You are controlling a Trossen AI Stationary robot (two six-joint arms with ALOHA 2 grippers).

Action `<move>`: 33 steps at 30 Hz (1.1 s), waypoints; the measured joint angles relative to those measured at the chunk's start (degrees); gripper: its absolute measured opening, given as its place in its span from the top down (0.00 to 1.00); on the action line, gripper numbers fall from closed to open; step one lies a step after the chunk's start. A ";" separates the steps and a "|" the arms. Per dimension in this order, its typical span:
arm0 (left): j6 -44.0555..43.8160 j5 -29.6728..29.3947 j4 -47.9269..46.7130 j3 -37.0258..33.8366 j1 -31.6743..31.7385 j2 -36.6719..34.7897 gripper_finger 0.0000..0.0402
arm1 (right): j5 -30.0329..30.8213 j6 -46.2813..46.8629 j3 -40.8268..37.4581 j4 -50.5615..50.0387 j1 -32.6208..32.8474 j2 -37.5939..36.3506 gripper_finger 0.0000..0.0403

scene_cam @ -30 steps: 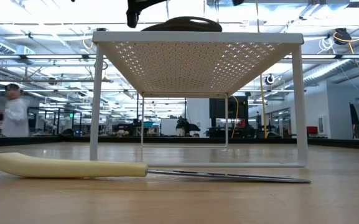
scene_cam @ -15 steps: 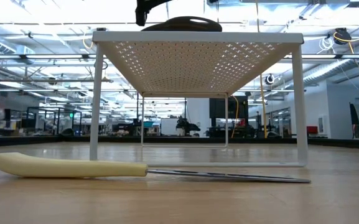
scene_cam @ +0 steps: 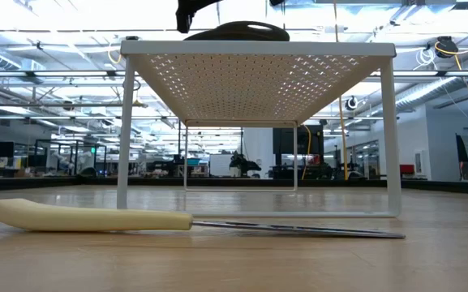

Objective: Pick & Place Fruit
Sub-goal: Put the peach into the red strainer bowl on the shelf

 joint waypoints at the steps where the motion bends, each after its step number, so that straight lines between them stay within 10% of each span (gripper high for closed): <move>1: 0.13 -0.48 -0.60 0.00 -0.03 0.00 0.35 | 0.00 0.00 0.00 -0.01 0.00 0.00 0.84; 33: 0.01 -0.47 -1.61 -0.07 -0.02 0.00 0.78 | -0.15 3.98 -0.07 -1.58 -0.20 -0.09 0.78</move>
